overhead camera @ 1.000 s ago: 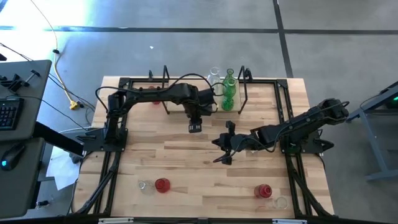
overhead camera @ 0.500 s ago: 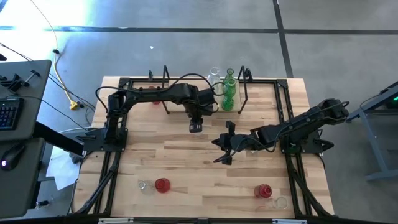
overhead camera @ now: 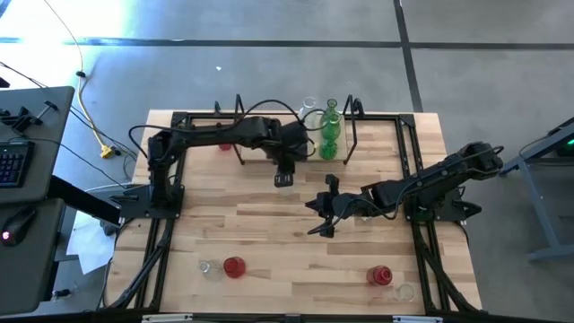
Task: Sort vases onto shelf
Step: Put the top left transparent vase aligned with the other transparent vases on the shelf
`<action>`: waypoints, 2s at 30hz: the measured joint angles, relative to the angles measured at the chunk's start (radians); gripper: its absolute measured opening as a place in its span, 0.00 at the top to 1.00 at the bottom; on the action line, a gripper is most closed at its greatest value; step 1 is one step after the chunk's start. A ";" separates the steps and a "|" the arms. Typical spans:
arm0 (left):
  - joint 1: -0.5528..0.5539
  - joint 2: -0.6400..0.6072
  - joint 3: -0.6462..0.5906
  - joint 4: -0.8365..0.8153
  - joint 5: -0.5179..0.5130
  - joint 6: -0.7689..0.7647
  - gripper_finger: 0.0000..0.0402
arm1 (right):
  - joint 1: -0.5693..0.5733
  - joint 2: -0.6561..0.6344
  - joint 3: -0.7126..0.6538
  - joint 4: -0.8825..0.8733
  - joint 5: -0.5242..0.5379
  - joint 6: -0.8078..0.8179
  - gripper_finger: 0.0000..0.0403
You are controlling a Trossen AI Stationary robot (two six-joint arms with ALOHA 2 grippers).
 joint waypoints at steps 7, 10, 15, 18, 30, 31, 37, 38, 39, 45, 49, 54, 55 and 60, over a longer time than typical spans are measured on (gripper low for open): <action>-0.007 -0.093 -0.041 0.104 -0.010 0.024 0.72 | 0.000 0.000 0.000 0.006 0.000 0.003 1.00; -0.019 -0.161 -0.133 0.217 -0.006 0.025 0.75 | 0.000 0.000 0.000 0.007 0.026 0.008 1.00; -0.048 -0.323 -0.389 0.441 -0.001 0.015 0.84 | -0.001 0.000 0.000 0.026 0.071 0.013 1.00; -0.074 -0.440 -0.563 0.639 0.007 -0.002 0.88 | -0.012 0.002 0.000 0.069 0.116 0.039 1.00; -0.130 -0.866 -1.081 1.195 -0.011 -0.054 0.98 | -0.095 0.111 0.000 0.283 0.126 0.065 0.65; -0.129 -0.896 -1.104 1.203 -0.014 -0.057 0.98 | -0.099 0.123 0.000 0.297 0.130 0.073 0.60; -0.128 -1.032 -1.202 1.241 -0.061 -0.033 0.98 | -0.139 0.190 0.000 0.342 0.200 0.185 0.32; -0.127 -1.049 -1.215 1.240 -0.074 -0.022 0.98 | -0.149 0.197 0.000 0.345 0.198 0.206 0.30; -0.123 -1.063 -1.225 1.234 -0.086 -0.014 0.98 | -0.157 0.204 0.000 0.343 0.197 0.225 0.28; -0.091 -1.116 -1.265 1.239 -0.117 -0.002 0.98 | -0.178 0.279 0.000 0.418 0.179 0.229 0.26; -0.069 -1.120 -1.291 1.245 -0.120 0.008 0.98 | -0.178 0.342 0.000 0.519 0.178 0.207 0.26; -0.040 -1.120 -1.315 1.258 -0.122 0.007 0.98 | -0.178 0.380 0.015 0.547 0.226 0.201 0.26; -0.036 -1.119 -1.315 1.260 -0.122 0.008 0.98 | -0.178 0.390 0.026 0.551 0.229 0.194 0.26; -0.023 -1.119 -1.316 1.269 -0.122 0.015 0.98 | -0.186 0.419 0.056 0.548 0.210 0.168 0.26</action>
